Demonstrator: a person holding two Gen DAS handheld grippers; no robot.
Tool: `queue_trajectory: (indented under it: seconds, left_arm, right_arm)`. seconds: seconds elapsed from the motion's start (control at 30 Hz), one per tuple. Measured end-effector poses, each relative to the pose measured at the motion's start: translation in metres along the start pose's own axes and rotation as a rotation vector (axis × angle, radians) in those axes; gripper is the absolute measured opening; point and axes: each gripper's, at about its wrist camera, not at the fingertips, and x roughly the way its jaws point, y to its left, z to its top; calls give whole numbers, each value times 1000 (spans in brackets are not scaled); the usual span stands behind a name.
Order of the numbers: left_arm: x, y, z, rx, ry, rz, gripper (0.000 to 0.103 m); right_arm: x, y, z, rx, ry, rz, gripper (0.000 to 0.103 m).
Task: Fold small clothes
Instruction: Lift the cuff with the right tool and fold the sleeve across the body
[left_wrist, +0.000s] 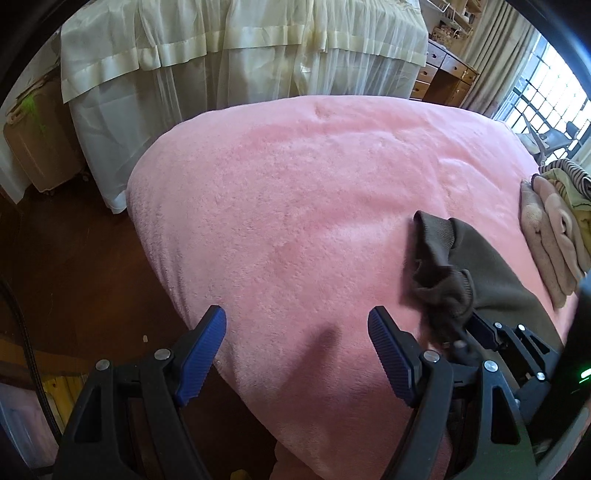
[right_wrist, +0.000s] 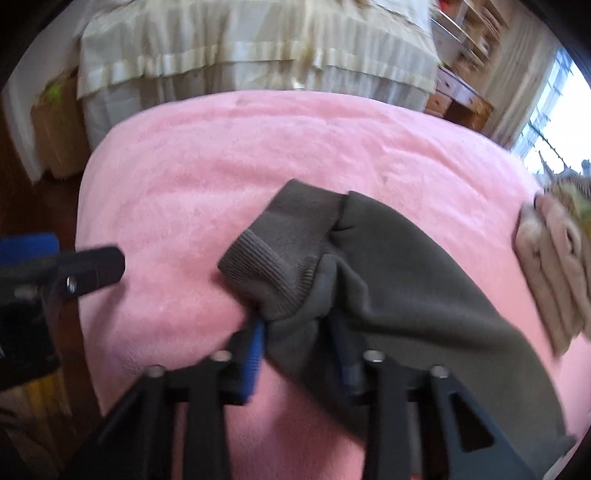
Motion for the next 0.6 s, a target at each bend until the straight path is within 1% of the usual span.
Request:
queue_trajectory:
  seconds: [0.03,0.1,0.13,0.23,0.4,0.5,0.6]
  left_arm:
    - [-3,-3,0,6,-4,-9,78]
    - [-10,-11,0,24,-11,-24,78]
    - [-16,-18,-1,41,-17,-40,78]
    - [-31,-40,-5,89,-34,-76,78]
    - [-60,-87,-19,192,-63,-147,78]
    - [-76,-124,-33,268,-66,-202,78]
    - [-88,-161,-53,353,-66,-242,78]
  right_arm:
    - [-6,-5,0,26,-11,20,18]
    - [-26,-18,-1,90,-39,60,17]
    - [-38,-24,-2,112,-58,65,15]
    - [-80,-45,-8,163,-129,55,15]
    - [-142,-89,-21,267,-203,28,15]
    - [-184,-123,-31,336,-253,-1,15]
    - [-230,-163,-50,420,-311,-42,15]
